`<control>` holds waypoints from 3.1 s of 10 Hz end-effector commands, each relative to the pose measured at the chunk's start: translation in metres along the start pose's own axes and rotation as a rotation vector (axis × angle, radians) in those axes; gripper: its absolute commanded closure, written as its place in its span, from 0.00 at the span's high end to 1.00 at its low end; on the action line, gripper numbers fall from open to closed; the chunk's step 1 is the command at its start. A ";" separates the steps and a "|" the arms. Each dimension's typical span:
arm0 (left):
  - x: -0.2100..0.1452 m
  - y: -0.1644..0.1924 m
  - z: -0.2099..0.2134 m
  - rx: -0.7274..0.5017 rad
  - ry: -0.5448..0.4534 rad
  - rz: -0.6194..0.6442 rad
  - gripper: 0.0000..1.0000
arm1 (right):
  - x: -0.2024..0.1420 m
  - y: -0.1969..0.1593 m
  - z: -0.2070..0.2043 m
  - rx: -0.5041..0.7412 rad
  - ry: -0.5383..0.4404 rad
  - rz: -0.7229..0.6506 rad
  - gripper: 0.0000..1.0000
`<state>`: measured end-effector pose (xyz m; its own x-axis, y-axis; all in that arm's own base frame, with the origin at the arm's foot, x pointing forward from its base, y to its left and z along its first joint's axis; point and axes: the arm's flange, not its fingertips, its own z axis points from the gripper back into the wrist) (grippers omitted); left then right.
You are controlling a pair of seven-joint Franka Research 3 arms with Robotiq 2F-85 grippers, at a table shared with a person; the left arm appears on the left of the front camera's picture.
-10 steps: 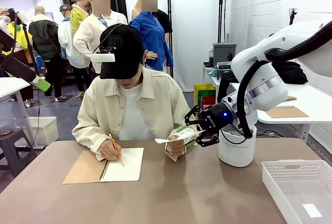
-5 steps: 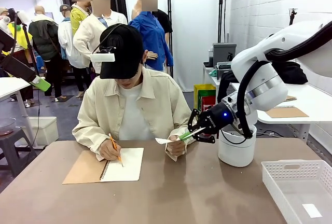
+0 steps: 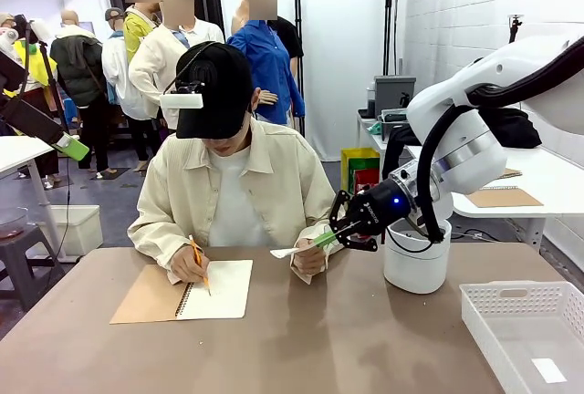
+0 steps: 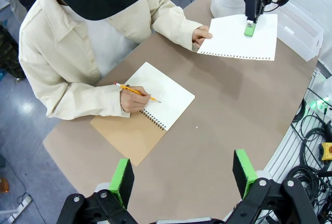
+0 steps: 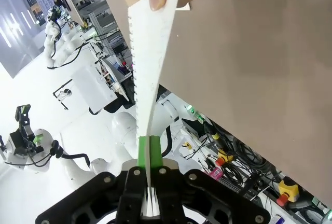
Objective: Sort the paper based on its condition.
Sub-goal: If a person hands you a paper, place it in the Organizing basket , and if it's crumpled, put it in the Trash can.
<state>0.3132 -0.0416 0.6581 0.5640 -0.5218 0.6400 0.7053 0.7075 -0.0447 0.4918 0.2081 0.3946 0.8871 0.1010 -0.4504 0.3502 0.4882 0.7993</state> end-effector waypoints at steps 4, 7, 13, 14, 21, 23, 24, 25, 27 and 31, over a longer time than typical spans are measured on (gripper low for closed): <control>0.000 0.000 0.001 0.001 -0.005 0.000 1.00 | 0.000 0.000 0.000 0.000 0.000 0.000 0.00; 0.000 0.000 0.001 0.001 -0.005 0.000 1.00 | 0.000 0.000 0.000 0.000 0.000 0.000 0.00; 0.000 0.000 0.001 0.001 -0.005 0.000 1.00 | -0.087 0.038 0.038 -0.098 -0.085 0.154 0.00; 0.000 0.000 0.001 0.001 -0.005 0.000 1.00 | -0.101 0.038 0.051 -0.162 -0.143 0.188 0.00; 0.000 0.000 0.001 0.001 -0.005 0.000 1.00 | -0.149 -0.072 0.128 -0.653 -0.409 0.337 0.00; 0.000 0.000 0.001 0.001 -0.005 0.000 1.00 | -0.151 -0.111 0.154 -0.750 -0.523 0.346 0.00; 0.000 0.000 0.001 0.001 -0.005 0.000 1.00 | -0.152 -0.126 0.167 -0.729 -0.564 0.381 0.00; 0.000 0.000 0.001 0.001 -0.005 0.000 1.00 | -0.155 -0.141 0.179 -0.741 -0.580 0.353 0.00; 0.000 0.000 0.001 0.001 -0.005 0.000 1.00 | -0.163 -0.171 0.186 -0.773 -0.556 0.290 0.00; 0.000 0.000 0.001 0.001 -0.005 0.000 1.00 | -0.168 -0.203 0.164 -0.709 -0.454 0.224 0.00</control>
<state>0.3132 -0.0416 0.6582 0.5638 -0.5219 0.6401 0.7054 0.7075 -0.0444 0.3575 -0.0657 0.3991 0.9992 -0.0218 0.0343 0.0097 0.9477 0.3191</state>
